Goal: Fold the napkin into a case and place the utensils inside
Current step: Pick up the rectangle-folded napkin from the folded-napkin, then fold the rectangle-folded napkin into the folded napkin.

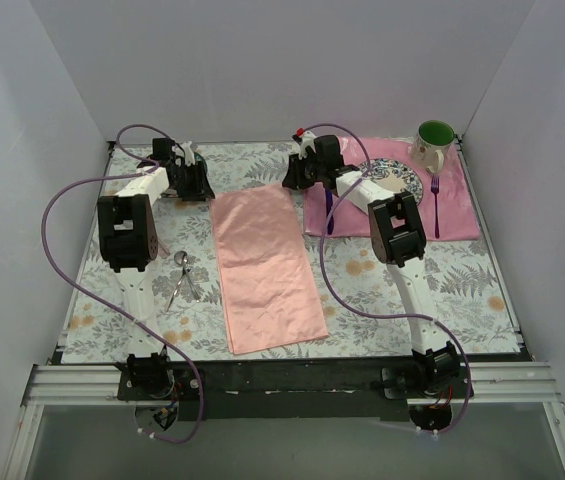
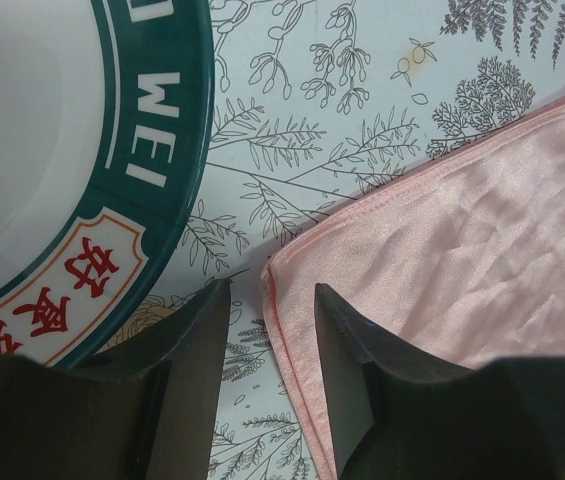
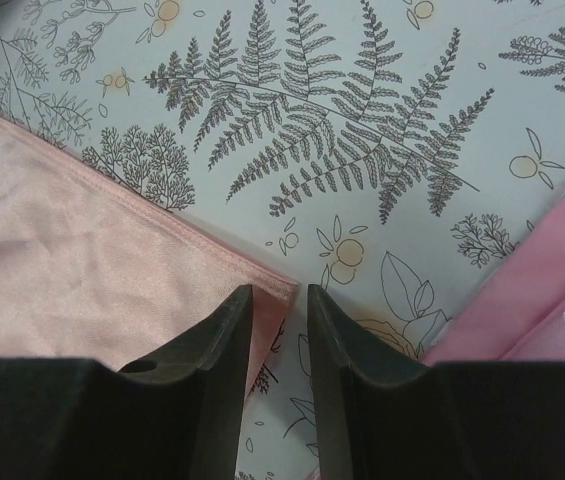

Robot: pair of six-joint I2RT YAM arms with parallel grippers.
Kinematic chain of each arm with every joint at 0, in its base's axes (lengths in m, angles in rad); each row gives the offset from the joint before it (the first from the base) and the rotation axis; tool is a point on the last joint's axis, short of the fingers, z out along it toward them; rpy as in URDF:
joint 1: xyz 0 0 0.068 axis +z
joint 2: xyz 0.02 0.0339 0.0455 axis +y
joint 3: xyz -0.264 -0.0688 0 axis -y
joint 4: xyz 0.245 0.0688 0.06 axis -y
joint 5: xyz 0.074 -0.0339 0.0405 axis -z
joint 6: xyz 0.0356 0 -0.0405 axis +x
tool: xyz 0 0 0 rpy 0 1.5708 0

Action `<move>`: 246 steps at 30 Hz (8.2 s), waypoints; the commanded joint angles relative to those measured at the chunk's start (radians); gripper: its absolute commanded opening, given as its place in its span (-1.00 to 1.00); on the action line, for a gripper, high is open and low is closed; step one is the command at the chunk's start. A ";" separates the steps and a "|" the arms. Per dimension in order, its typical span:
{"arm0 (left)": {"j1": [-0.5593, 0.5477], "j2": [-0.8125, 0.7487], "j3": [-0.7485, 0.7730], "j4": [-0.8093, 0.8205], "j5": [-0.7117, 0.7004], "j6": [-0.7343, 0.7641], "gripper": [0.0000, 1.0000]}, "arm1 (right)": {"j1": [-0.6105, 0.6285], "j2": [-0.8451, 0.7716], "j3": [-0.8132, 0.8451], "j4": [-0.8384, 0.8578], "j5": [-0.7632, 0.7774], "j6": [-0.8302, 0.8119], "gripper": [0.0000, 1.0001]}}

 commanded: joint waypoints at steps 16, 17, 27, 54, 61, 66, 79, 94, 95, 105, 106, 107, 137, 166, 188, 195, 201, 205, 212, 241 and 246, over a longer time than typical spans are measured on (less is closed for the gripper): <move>-0.004 0.066 0.070 -0.033 0.026 -0.022 -0.33 | 0.010 0.039 0.066 0.033 -0.040 0.056 -0.73; -0.004 0.066 0.071 -0.035 0.026 -0.022 -0.35 | 0.008 0.041 0.068 0.036 -0.044 0.056 -0.75; -0.002 0.082 0.070 -0.048 0.056 -0.015 -0.43 | 0.008 0.045 0.069 0.047 -0.075 0.062 -0.75; -0.004 -0.014 0.015 -0.001 0.082 0.070 -1.00 | -0.016 0.027 0.057 0.109 -0.153 0.197 -0.08; -0.004 -0.017 0.010 0.002 0.082 0.073 -1.00 | -0.039 0.012 0.023 0.113 -0.089 0.304 -0.10; -0.002 -0.016 0.010 0.002 0.080 0.073 -1.00 | -0.039 0.021 0.008 0.085 -0.074 0.367 -0.10; -0.004 0.003 0.033 -0.010 0.085 0.073 -1.00 | -0.041 0.050 0.005 0.136 -0.155 0.424 -0.40; -0.004 -0.060 0.051 -0.010 0.103 0.085 -1.00 | -0.062 -0.001 0.029 0.139 -0.187 0.404 -0.97; -0.004 -0.072 0.051 -0.010 0.109 0.090 -1.00 | -0.065 -0.019 0.035 0.137 -0.196 0.401 -0.97; -0.004 -0.252 -0.071 -0.048 0.229 0.215 -1.00 | -0.079 -0.192 -0.075 0.054 -0.290 0.278 -0.97; -0.004 -0.263 -0.080 -0.062 0.243 0.234 -1.00 | -0.079 -0.226 -0.112 0.047 -0.293 0.264 -0.97; -0.004 -0.279 -0.097 -0.070 0.252 0.267 -1.00 | -0.079 -0.241 -0.123 0.018 -0.302 0.249 -0.97; -0.002 -0.023 0.243 0.004 0.102 0.206 -1.00 | -0.105 -0.123 0.124 -0.030 -0.242 0.188 -0.97; 0.052 -0.373 -0.068 -0.062 0.396 0.379 -1.00 | -0.079 -0.329 -0.112 0.045 -0.382 0.062 -0.97; -0.149 -0.746 -0.701 -0.302 0.234 0.805 -1.00 | -0.059 -0.702 -0.751 -0.280 -0.408 -0.283 -0.97; -0.158 -0.663 -0.757 -0.219 0.198 0.739 -1.00 | -0.041 -0.645 -0.796 -0.280 -0.359 -0.286 -0.97; -0.158 -0.681 -0.719 -0.211 0.190 0.716 -1.00 | -0.041 -0.650 -0.727 -0.334 -0.376 -0.305 -0.97; -0.158 -0.727 -0.645 -0.304 0.218 0.725 -1.00 | -0.041 -0.680 -0.657 -0.395 -0.408 -0.320 -0.97; -0.160 -0.836 -0.545 -0.487 0.267 0.789 -1.00 | -0.041 -0.798 -0.644 -0.499 -0.434 -0.383 -0.97; -0.260 -0.795 -0.849 -0.269 0.140 0.734 -1.00 | 0.022 -0.717 -0.844 -0.444 -0.331 -0.412 -0.97; -0.260 -0.820 -0.814 -0.308 0.166 0.726 -1.00 | 0.023 -0.746 -0.798 -0.522 -0.362 -0.435 -0.97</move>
